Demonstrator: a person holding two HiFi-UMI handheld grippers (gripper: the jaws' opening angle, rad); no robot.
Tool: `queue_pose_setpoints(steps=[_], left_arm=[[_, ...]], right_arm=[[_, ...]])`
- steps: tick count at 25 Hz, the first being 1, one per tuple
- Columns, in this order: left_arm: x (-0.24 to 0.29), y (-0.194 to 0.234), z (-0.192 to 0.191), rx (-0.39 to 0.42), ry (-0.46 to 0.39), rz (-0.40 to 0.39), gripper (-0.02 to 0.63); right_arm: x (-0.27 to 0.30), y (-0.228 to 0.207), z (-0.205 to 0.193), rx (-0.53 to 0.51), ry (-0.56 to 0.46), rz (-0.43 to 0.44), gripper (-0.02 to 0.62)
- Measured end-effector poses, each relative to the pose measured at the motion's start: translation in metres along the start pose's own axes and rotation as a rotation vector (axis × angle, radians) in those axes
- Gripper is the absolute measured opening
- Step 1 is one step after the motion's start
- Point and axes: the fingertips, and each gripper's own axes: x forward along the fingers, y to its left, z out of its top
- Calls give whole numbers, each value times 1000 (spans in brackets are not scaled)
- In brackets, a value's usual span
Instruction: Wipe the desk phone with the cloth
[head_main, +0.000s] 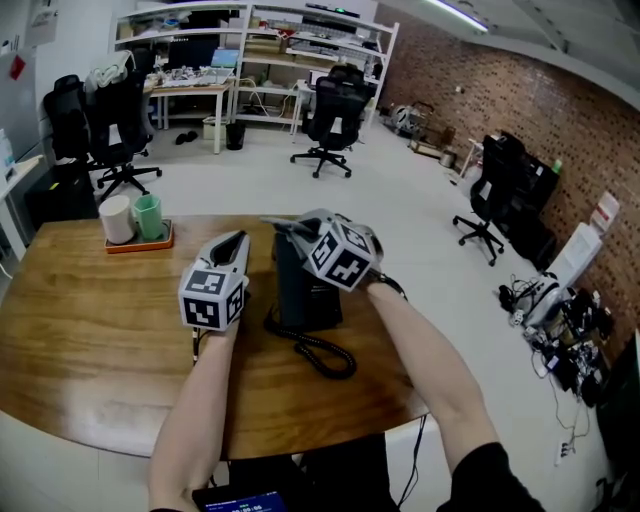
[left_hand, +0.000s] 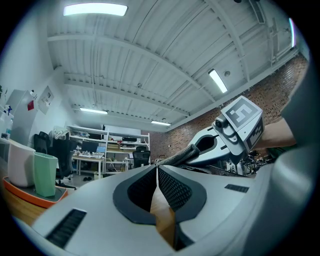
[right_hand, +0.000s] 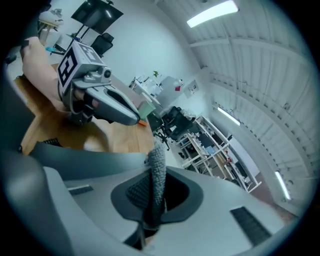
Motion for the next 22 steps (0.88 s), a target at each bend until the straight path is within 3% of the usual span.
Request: queue_pose_setpoints(steps=[5, 10, 18, 20, 22], left_arm=[[0, -2, 1, -1, 1, 0, 2], [0, -2, 4, 4, -1, -6, 2], [-1, 0, 3, 1, 0, -8, 2], [0, -1, 2, 2, 0, -8, 2], [1, -1, 2, 3, 1, -8, 2]], right_arm=[[-21, 33, 1, -83, 5, 108, 25], [-61, 94, 6, -193, -41, 252, 26], [-110, 169, -4, -366, -27, 443, 25], [-115, 165, -6, -359, -36, 470, 25], [-111, 137, 2, -266, -77, 413, 25]])
